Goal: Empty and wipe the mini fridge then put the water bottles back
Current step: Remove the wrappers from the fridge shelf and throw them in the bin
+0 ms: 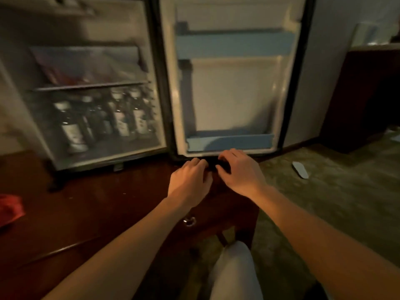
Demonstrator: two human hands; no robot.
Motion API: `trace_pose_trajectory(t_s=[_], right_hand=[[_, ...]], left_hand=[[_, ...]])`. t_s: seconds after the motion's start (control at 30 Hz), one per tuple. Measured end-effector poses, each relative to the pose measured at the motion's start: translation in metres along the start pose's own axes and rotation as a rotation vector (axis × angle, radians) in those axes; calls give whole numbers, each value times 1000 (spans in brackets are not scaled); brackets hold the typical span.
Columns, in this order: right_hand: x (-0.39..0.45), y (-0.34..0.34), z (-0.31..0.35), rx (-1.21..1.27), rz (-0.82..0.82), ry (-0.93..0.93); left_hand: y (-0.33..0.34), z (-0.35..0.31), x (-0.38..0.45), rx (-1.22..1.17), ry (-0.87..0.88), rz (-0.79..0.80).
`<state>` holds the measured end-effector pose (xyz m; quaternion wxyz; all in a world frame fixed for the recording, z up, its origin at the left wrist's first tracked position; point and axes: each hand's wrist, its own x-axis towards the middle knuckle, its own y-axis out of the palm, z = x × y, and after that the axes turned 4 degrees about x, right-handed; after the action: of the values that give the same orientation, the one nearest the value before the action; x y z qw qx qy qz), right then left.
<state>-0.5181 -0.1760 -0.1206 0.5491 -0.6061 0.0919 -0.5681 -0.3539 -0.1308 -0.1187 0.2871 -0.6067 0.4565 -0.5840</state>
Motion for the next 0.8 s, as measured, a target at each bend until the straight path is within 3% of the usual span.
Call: trace_pose_trajectory(t_s=[0.47,0.8], right_hand=[[113,69,175,152,103,-261],[206,85,218,205,25,-317]], left_hand=[[-110,196,-41,198,-354,-99],[-154,272,3,195,-368,-219]])
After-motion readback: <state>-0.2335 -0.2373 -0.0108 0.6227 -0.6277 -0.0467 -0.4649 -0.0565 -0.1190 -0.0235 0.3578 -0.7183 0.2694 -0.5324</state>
